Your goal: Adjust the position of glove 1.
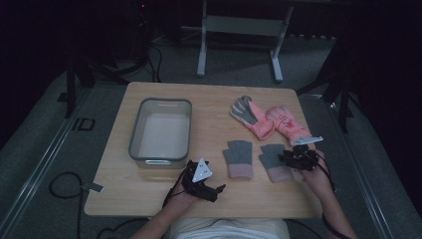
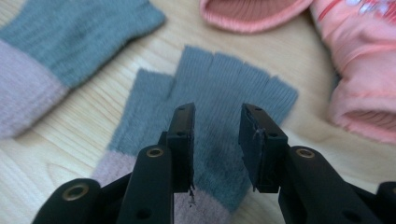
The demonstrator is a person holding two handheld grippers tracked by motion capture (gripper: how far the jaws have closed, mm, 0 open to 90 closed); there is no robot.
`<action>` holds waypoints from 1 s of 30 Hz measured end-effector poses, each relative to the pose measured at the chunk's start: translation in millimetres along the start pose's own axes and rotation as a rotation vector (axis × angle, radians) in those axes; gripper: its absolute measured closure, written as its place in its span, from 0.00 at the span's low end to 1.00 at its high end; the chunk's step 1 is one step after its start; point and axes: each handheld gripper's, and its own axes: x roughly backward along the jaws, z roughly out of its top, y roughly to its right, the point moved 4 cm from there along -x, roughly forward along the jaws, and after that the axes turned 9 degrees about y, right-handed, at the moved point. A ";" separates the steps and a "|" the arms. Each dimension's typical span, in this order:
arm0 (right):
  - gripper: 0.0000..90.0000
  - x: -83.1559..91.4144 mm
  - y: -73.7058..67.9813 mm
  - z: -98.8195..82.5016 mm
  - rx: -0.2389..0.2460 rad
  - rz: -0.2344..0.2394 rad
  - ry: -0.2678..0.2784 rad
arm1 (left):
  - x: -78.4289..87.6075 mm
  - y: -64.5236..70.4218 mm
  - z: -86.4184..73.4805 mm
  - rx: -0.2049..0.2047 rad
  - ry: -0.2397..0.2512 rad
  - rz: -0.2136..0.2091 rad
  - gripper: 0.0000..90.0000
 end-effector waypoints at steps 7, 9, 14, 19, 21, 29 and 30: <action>0.73 -18.4 -3.8 -9.0 -0.006 0.008 -0.026 | 0.3 -0.1 0.0 -0.001 0.001 0.000 0.00; 0.76 -19.5 -4.2 -9.4 -0.028 -0.001 -0.023 | 0.4 -0.1 0.0 -0.001 0.002 0.000 0.00; 0.89 -20.7 -9.6 -10.8 -0.046 -0.044 -0.004 | 0.4 -0.2 -0.1 0.000 -0.001 0.000 0.00; 0.95 -19.1 -12.1 -6.8 -0.113 -0.081 0.003 | 0.5 -0.5 0.0 0.002 0.000 0.002 0.00; 0.95 -15.4 -14.0 -3.2 -0.146 -0.086 0.027 | 0.5 -0.5 0.0 0.001 -0.001 0.002 0.00; 0.95 -1.4 -13.0 6.4 -0.212 -0.120 0.059 | 0.5 -0.4 0.0 0.000 0.000 0.000 0.00; 0.95 -2.0 -10.8 3.8 -0.219 -0.128 0.055 | 0.5 -0.3 0.0 -0.002 -0.001 -0.001 0.00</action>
